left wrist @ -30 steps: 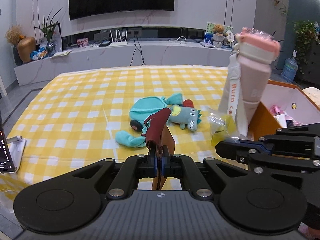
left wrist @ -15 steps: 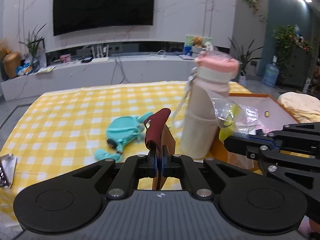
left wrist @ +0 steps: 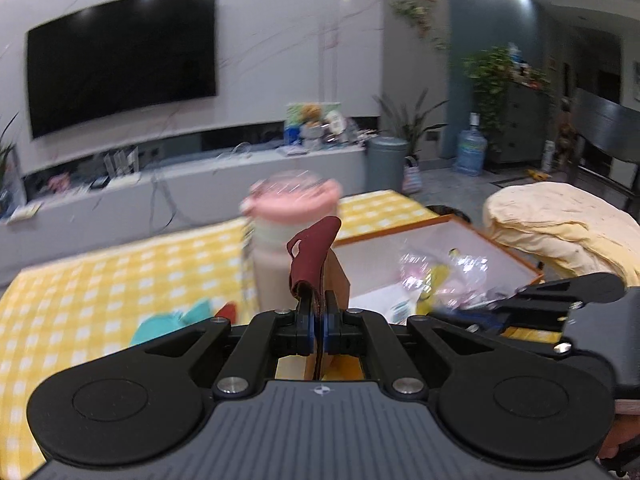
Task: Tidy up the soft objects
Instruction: 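Carry the brown leather and plastic bag with both tools over the box, then open both tools to drop the leather piece and plastic bag into the box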
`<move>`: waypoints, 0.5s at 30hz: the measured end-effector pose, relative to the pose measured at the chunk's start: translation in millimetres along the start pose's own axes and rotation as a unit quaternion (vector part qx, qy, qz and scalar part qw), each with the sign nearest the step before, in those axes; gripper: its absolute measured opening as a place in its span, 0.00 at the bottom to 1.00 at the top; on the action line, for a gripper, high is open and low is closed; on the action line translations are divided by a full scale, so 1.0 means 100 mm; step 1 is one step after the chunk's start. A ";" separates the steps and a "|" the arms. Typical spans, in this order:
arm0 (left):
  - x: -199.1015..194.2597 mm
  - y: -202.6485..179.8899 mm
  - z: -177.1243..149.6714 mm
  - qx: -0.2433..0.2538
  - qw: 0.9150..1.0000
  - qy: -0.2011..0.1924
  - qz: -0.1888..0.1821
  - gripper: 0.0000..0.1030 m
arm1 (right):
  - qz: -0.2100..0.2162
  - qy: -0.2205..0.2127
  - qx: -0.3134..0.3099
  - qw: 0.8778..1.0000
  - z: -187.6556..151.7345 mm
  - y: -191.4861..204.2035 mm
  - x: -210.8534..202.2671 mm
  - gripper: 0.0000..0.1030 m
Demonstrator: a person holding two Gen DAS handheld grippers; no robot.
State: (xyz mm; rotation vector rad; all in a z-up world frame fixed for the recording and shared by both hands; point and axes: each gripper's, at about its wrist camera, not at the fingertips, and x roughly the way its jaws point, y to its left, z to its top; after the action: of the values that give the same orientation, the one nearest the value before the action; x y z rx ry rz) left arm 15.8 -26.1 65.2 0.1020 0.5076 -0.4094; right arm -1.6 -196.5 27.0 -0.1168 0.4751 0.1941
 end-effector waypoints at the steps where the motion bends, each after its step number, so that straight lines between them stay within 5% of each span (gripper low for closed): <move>1: 0.03 -0.06 0.05 0.010 1.000 -0.005 -0.006 0.04 | -0.005 0.004 0.004 1.000 -0.01 -0.07 0.03 0.00; 15: 0.72 -0.77 0.36 0.120 0.993 -0.007 -0.019 0.04 | -0.035 0.047 0.006 0.998 0.00 -0.83 0.52 0.00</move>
State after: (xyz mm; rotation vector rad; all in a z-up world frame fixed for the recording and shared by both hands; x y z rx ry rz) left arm 58.0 -128.7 61.2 0.3213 0.4455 -0.5080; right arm 60.9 -269.6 8.4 -0.1304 0.5659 0.1170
